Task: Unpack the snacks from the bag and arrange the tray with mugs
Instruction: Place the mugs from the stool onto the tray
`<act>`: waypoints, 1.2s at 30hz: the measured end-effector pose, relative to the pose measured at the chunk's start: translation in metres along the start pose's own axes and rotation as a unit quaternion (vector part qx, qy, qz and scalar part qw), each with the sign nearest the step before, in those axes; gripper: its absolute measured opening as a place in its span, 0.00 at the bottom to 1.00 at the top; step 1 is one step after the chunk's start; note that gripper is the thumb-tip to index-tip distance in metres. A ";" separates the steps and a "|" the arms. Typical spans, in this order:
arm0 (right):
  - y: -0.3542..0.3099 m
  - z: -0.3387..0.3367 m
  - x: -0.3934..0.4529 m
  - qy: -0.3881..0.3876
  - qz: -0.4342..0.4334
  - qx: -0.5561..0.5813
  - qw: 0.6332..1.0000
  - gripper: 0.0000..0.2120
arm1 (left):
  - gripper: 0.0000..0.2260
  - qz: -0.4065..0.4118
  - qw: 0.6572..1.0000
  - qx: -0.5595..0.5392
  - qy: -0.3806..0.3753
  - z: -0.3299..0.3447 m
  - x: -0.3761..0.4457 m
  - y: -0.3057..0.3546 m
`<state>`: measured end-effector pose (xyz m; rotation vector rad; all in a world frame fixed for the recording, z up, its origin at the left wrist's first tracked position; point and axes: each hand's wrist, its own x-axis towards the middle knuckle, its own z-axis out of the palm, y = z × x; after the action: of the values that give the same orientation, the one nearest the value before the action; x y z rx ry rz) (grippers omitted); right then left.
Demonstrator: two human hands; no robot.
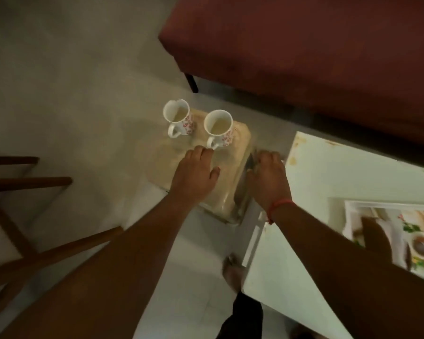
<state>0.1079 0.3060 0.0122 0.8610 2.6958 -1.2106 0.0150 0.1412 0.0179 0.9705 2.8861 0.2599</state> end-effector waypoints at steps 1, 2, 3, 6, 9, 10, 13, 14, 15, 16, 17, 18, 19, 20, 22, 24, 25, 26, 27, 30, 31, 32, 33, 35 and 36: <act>-0.012 0.003 0.013 -0.006 -0.017 -0.016 1.000 0.19 | 0.18 -0.006 1.000 0.012 0.007 -0.006 0.005 -0.015; -0.023 0.003 0.025 -0.005 -0.040 -0.038 0.998 0.22 | 0.18 -0.011 1.000 0.026 0.014 -0.011 0.011 -0.028; -0.035 0.005 0.039 -0.004 -0.073 -0.071 0.995 0.26 | 0.18 -0.017 0.999 0.040 0.022 -0.016 0.018 -0.041; -0.067 0.004 0.081 -0.041 -0.155 -0.194 0.968 0.39 | 0.22 -0.050 0.996 0.067 0.044 -0.027 0.046 -0.071; -0.089 0.003 0.122 -0.128 -0.161 -0.300 0.932 0.48 | 0.30 -0.109 0.992 0.055 0.027 -0.030 0.079 -0.087; -0.094 0.004 0.134 -0.155 -0.157 -0.325 0.920 0.49 | 0.33 -0.130 0.991 0.035 -0.001 -0.028 0.091 -0.091; -0.102 0.011 0.155 -0.215 -0.164 -0.376 0.886 0.44 | 0.39 -0.161 0.981 -0.023 -0.109 -0.021 0.123 -0.096; -0.103 0.015 0.159 -0.226 -0.169 -0.382 0.880 0.42 | 0.40 -0.152 0.978 -0.029 -0.136 -0.020 0.133 -0.097; -0.105 0.017 0.161 -0.233 -0.170 -0.386 0.876 0.40 | 0.40 -0.134 0.978 -0.023 -0.156 -0.021 0.140 -0.095; -0.106 0.019 0.163 -0.237 -0.170 -0.388 0.874 0.40 | 0.39 -0.112 0.979 -0.008 -0.170 -0.020 0.148 -0.093; -0.107 0.019 0.163 -0.240 -0.170 -0.389 0.873 0.42 | 0.38 -0.095 0.980 0.012 -0.175 -0.021 0.153 -0.092; -0.108 0.019 0.164 -0.243 -0.169 -0.390 0.872 0.43 | 0.36 -0.090 0.980 0.026 -0.176 -0.020 0.157 -0.093; -0.108 0.018 0.163 -0.244 -0.169 -0.392 0.871 0.43 | 0.33 -0.088 0.980 0.033 -0.174 -0.019 0.160 -0.095; -0.107 0.018 0.162 -0.242 -0.172 -0.397 0.869 0.44 | 0.31 -0.089 0.981 0.034 -0.171 -0.017 0.163 -0.098; -0.105 0.022 0.157 -0.235 -0.175 -0.399 0.869 0.43 | 0.29 -0.107 0.980 0.021 -0.168 -0.011 0.163 -0.105; -0.103 0.025 0.154 -0.225 -0.173 -0.392 0.875 0.42 | 0.28 -0.118 0.979 0.015 -0.168 -0.007 0.163 -0.105; -0.103 0.025 0.153 -0.221 -0.175 -0.388 0.878 0.40 | 0.27 -0.117 0.979 0.018 -0.167 -0.007 0.163 -0.105; -0.103 0.025 0.152 -0.216 -0.178 -0.381 0.882 0.38 | 0.27 -0.116 0.979 0.021 -0.168 -0.007 0.164 -0.104; -0.104 0.025 0.151 -0.211 -0.181 -0.371 0.886 0.36 | 0.26 -0.119 0.978 0.022 -0.167 -0.008 0.163 -0.104; -0.095 0.015 0.146 -0.185 -0.184 -0.336 0.905 0.29 | 0.26 -0.121 0.979 0.036 -0.157 -0.009 0.164 -0.093; -0.088 0.010 0.143 -0.173 -0.181 -0.319 0.914 0.28 | 0.26 -0.111 0.981 0.048 -0.150 -0.008 0.163 -0.084; -0.081 0.006 0.139 -0.160 -0.179 -0.301 0.923 0.28 | 0.26 -0.097 0.984 0.059 -0.140 -0.008 0.162 -0.074; -0.070 -0.001 0.134 -0.147 -0.175 -0.285 0.931 0.30 | 0.25 -0.082 0.986 0.069 -0.131 -0.007 0.162 -0.060; -0.046 -0.019 0.125 -0.129 -0.165 -0.260 0.943 0.36 | 0.25 -0.047 0.989 0.078 -0.115 -0.007 0.162 -0.025; -0.032 -0.031 0.121 -0.121 -0.154 -0.246 0.949 0.38 | 0.25 -0.029 0.991 0.080 -0.107 -0.008 0.163 -0.005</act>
<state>-0.0051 0.3666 0.0220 0.2162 2.7857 -0.5661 -0.1188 0.2355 0.0200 0.8744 2.7632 -0.0781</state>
